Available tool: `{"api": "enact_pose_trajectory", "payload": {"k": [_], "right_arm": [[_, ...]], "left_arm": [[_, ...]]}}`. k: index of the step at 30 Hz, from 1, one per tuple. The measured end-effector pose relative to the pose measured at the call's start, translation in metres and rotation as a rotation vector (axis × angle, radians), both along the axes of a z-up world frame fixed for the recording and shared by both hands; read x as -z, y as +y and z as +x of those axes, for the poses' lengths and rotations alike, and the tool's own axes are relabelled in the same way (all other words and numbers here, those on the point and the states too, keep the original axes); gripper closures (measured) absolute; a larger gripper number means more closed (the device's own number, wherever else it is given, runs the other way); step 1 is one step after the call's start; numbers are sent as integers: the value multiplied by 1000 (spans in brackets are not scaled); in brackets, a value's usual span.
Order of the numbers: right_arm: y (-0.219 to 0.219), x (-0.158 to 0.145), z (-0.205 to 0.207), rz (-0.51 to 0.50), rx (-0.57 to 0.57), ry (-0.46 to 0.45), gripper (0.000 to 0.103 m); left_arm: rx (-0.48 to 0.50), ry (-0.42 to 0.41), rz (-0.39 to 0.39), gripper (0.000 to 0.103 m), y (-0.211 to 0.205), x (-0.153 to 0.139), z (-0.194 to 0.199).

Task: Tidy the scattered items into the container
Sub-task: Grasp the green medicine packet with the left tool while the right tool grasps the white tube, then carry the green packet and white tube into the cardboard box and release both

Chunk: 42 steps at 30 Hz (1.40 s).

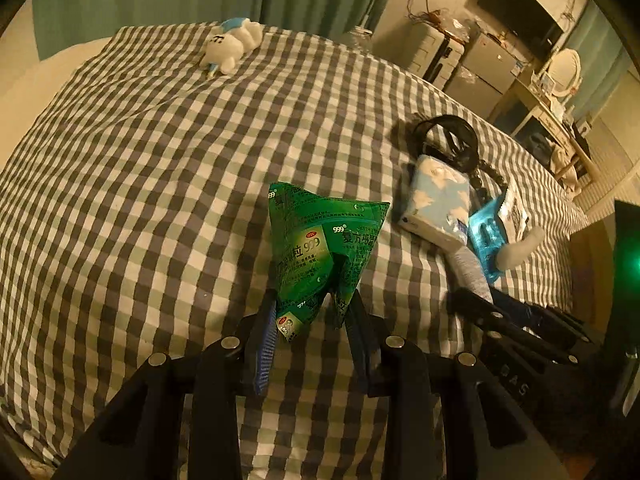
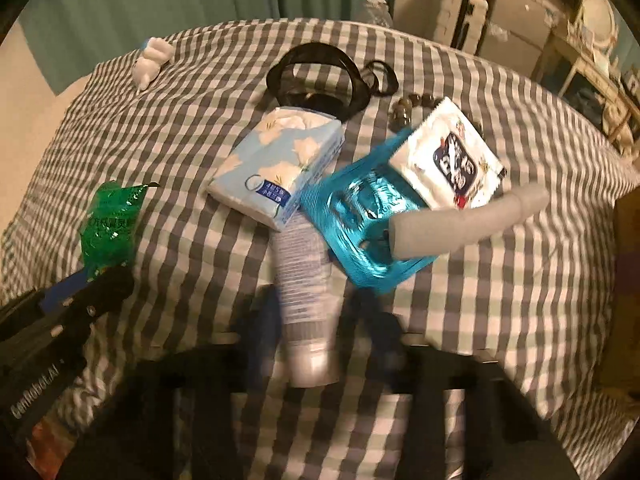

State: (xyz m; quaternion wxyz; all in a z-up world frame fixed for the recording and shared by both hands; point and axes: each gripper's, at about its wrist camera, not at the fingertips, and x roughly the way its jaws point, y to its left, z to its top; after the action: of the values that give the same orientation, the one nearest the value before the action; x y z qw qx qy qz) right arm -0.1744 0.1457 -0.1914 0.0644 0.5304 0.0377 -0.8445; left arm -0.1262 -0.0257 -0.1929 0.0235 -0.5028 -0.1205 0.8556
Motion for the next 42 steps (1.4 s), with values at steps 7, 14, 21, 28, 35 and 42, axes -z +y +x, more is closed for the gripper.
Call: {"api": "enact_pose_trajectory", "payload": {"k": [7,14,21,28,35,42], "right_arm": [[1,-29,14,-84,-33,-6,79],[0,-87,54,-72,-57,9,79],[34,-164,92,-88,-14,120,79],[155,-276,141,-115,124,266,79],[287,-294,168,-131,357,346,79],[378,-226,151,-160,558,225,79]], "left_arm": [[2,83,-17,70,-1,-31,20],[3,96,-45,70,3,-73,50],[106,183,-31,70,52,-142,77],[316,313,64,70,156,-223,100],[512,306,104,70,290,-239,82],[616,243,30,70,404,-183,60]]}}
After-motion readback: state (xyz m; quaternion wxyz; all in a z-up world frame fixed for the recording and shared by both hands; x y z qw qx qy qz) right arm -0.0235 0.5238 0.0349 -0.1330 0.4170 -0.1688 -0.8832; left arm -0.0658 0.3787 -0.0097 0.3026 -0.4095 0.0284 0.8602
